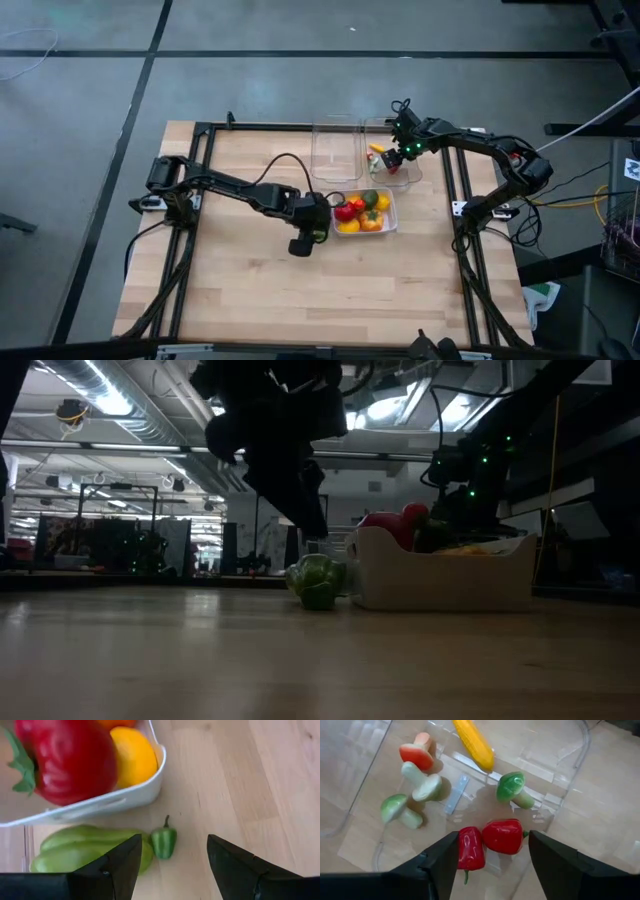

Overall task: Sort produce into baskets
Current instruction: Put the green bell pepper into the right transparent bin

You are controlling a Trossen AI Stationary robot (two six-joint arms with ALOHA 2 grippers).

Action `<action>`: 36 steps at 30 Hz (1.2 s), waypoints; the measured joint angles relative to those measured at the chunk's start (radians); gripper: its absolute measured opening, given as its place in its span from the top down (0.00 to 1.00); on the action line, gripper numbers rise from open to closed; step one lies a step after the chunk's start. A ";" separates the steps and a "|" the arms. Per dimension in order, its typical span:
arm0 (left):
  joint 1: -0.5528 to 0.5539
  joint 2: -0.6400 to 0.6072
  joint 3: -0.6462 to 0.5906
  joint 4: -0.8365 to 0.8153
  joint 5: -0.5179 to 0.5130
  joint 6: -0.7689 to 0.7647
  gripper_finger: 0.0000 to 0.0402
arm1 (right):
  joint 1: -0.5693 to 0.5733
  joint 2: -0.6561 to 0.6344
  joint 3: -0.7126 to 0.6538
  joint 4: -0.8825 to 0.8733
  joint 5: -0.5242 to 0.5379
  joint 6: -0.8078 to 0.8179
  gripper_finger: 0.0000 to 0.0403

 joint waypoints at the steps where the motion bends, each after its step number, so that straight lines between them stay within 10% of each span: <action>1: 0.000 0.000 -0.011 0.024 0.000 0.001 0.45 | 0.000 0.000 0.000 0.000 0.000 0.000 0.41; 36: -0.014 0.126 -0.173 0.354 -0.019 0.273 0.45 | 0.000 0.000 0.000 0.030 -0.003 -0.008 0.41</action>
